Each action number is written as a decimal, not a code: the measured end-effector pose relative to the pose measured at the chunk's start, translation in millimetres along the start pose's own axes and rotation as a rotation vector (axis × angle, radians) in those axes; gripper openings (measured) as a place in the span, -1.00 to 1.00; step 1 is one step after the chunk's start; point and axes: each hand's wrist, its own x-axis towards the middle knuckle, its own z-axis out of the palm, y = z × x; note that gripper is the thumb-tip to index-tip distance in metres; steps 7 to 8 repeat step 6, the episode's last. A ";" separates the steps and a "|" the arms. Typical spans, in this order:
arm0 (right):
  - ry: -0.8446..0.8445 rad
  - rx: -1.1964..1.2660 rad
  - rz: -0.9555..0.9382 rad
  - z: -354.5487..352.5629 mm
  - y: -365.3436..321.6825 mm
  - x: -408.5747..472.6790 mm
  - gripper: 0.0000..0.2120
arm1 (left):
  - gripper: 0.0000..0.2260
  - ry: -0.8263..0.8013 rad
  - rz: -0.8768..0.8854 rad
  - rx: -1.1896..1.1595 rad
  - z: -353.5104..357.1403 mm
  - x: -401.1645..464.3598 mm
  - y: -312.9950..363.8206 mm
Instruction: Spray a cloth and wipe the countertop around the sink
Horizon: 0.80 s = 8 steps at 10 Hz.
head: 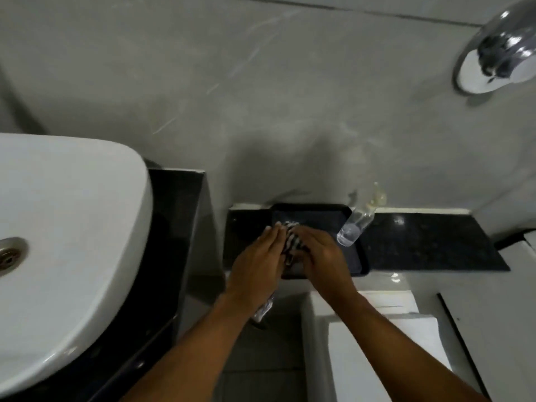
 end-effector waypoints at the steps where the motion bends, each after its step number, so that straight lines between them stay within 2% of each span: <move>1: -0.066 -0.042 -0.001 9.7 44.9 14.2 -0.56 | -0.49 -0.064 0.031 0.094 37.3 44.1 4.5; 2: -0.255 -0.239 -0.020 30.9 73.8 6.9 -0.51 | -0.45 -0.258 0.069 0.234 78.9 53.2 -2.2; 3: -0.315 -0.257 0.015 43.8 81.5 6.4 -0.46 | -0.38 -0.237 0.015 0.202 97.1 48.4 -6.4; 5: -0.674 -0.261 0.151 23.1 70.5 51.0 -0.51 | -0.35 -0.458 -0.070 0.207 57.6 71.6 11.5; 6: -0.702 -0.218 0.173 -3.6 50.6 63.3 -0.57 | -0.33 -0.465 -0.063 0.147 9.7 65.0 34.7; 8: -0.702 -0.218 0.173 -3.6 50.6 63.3 -0.57 | -0.33 -0.465 -0.063 0.147 9.7 65.0 34.7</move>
